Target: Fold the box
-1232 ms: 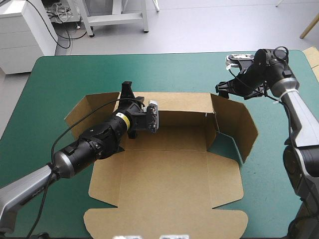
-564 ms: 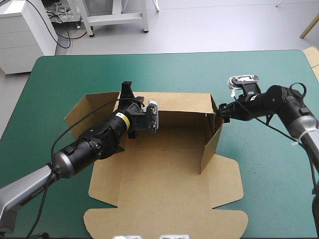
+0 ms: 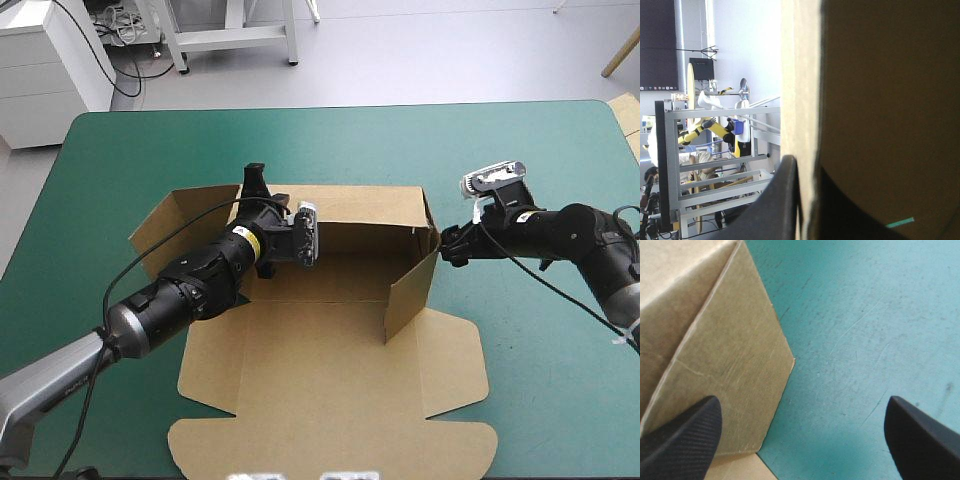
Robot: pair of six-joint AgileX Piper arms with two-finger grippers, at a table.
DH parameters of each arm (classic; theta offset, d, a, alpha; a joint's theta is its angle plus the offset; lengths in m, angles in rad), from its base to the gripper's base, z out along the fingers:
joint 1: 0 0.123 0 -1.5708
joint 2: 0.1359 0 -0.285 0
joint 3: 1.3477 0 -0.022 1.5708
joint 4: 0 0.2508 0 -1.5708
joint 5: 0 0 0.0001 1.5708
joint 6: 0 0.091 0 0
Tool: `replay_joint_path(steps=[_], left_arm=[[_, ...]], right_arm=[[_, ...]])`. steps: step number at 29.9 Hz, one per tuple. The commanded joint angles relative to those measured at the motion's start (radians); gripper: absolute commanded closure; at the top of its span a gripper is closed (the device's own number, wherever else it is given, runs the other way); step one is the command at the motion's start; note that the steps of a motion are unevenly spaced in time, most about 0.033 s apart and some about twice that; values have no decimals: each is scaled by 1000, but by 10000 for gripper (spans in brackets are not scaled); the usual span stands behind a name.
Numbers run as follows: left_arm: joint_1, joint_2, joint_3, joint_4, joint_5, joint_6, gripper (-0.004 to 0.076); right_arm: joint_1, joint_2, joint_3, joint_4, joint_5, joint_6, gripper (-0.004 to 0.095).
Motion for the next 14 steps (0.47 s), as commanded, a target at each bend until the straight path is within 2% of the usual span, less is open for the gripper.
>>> replay_joint_path(steps=[1, 14], left_arm=[[-9, -6, -10, -32, -18, -15, 731], [-9, -6, -10, -17, -21, -15, 731]], right_arm=[[-9, -36, -22, 71, 27, -70, 100], [-9, -36, -22, 120, 159, -131, 100]])
